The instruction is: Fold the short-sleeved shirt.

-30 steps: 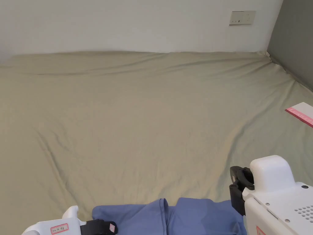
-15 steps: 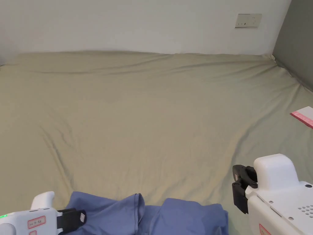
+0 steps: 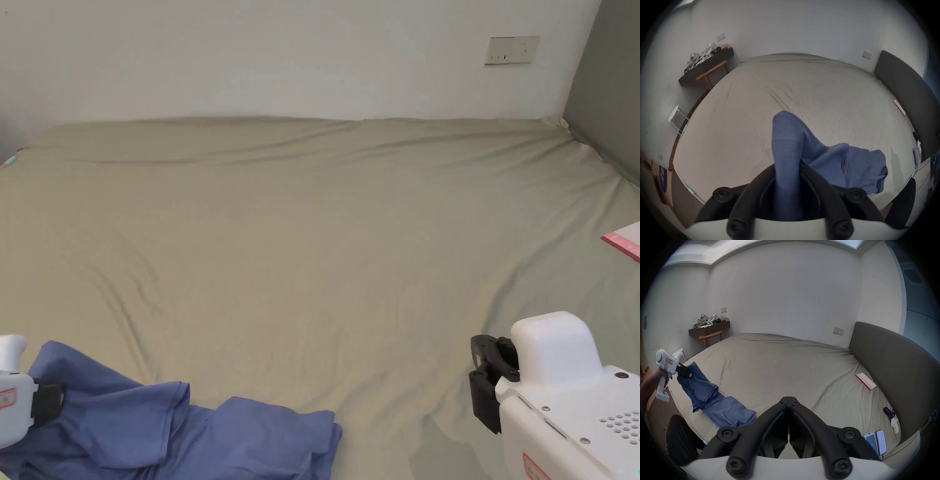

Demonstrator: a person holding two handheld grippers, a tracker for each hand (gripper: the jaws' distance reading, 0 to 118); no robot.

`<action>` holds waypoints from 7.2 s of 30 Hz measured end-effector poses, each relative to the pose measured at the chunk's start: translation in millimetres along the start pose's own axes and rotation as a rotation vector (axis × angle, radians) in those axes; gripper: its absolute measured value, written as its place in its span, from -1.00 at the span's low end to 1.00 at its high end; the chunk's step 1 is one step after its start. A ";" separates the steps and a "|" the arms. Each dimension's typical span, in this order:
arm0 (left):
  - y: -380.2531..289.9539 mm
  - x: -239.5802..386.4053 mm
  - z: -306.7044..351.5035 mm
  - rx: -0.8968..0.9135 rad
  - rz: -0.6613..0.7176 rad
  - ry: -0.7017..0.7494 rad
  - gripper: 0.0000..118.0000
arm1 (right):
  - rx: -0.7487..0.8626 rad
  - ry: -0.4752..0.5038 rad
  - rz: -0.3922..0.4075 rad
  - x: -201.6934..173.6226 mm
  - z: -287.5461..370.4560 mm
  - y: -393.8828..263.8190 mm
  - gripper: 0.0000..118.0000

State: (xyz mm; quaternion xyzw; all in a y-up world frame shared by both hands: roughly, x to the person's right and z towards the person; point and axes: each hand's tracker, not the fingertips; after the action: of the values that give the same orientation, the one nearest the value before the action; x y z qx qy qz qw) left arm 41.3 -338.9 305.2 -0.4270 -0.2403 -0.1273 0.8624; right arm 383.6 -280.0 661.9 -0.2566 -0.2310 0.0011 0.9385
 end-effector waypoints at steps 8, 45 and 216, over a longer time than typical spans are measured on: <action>10.2 85.9 -4.5 -0.048 -0.049 -0.265 -0.85 | -0.005 0.008 0.003 1.1 2.5 -4.4 -0.96; -74.9 206.1 -65.8 0.080 -0.206 -0.296 -1.00 | -0.027 -0.018 -0.023 11.1 2.2 -15.7 -0.96; -46.6 196.6 181.6 0.960 -0.240 -0.038 -1.00 | 0.404 -0.088 0.180 -64.3 66.2 45.3 -0.96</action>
State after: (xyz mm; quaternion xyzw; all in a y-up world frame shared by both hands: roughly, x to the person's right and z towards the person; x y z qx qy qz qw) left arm 133.5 -225.0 533.9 0.0471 -0.3350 -0.0929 0.9365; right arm 302.7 -216.6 662.7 -0.0829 -0.2430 0.1423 0.9560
